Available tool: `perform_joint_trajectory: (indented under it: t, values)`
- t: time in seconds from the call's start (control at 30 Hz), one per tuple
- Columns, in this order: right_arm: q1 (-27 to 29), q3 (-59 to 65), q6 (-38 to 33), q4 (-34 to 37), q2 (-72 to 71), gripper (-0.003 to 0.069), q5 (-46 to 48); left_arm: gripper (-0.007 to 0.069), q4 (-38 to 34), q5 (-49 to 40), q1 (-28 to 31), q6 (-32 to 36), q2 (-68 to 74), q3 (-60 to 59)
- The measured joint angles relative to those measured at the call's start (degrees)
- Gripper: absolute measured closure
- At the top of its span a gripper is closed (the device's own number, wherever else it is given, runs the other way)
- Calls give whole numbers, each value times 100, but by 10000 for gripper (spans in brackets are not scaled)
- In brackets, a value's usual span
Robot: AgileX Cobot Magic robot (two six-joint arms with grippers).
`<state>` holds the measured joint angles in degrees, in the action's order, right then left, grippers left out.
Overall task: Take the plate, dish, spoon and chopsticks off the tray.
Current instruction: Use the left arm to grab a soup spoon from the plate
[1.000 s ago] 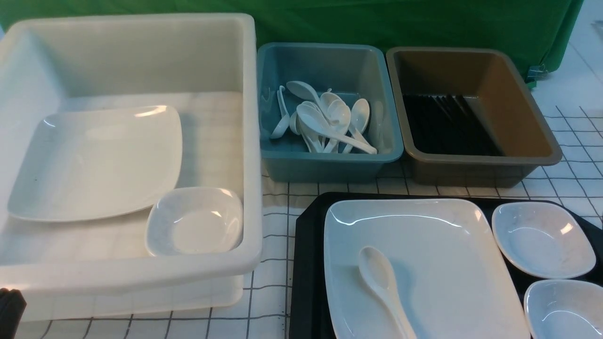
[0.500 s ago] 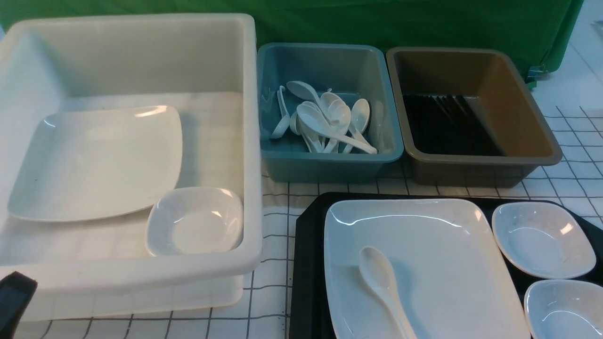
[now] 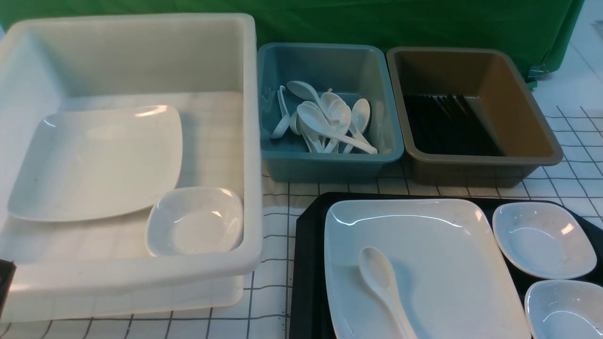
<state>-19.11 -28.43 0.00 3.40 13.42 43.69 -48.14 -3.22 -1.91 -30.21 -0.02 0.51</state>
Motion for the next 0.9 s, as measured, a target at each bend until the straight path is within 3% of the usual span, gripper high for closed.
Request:
perform_joint_trajectory:
  t: [0.13,0.3,0.37,0.4,0.5,0.63,0.7,0.83,0.9]
  values:
    - [0,0,0,0,0,612,-103,604,300,-888,0,61,137,1041]
    - [0,0,0,0,0,608,-228,604,1276,-2696,0,476,1157,2833]
    - [0,0,0,0,0,608,-273,604,2017,-4243,0,730,2143,4017]
    - [0,0,0,0,0,608,-273,604,2068,-4357,0,754,2220,4017]
    - [0,0,0,0,0,601,-279,604,2741,-6044,0,1183,3532,5119]
    - [0,0,0,0,0,596,-279,604,2713,-6483,0,1965,4574,5714]
    - [0,0,0,0,0,593,-284,604,2229,-6447,0,2261,5179,5936]
    - [0,0,0,0,0,587,-284,604,1475,-6426,-87,2570,5882,5970]
    - [0,0,0,0,0,583,-284,604,1378,-6230,-434,2520,6216,5970]
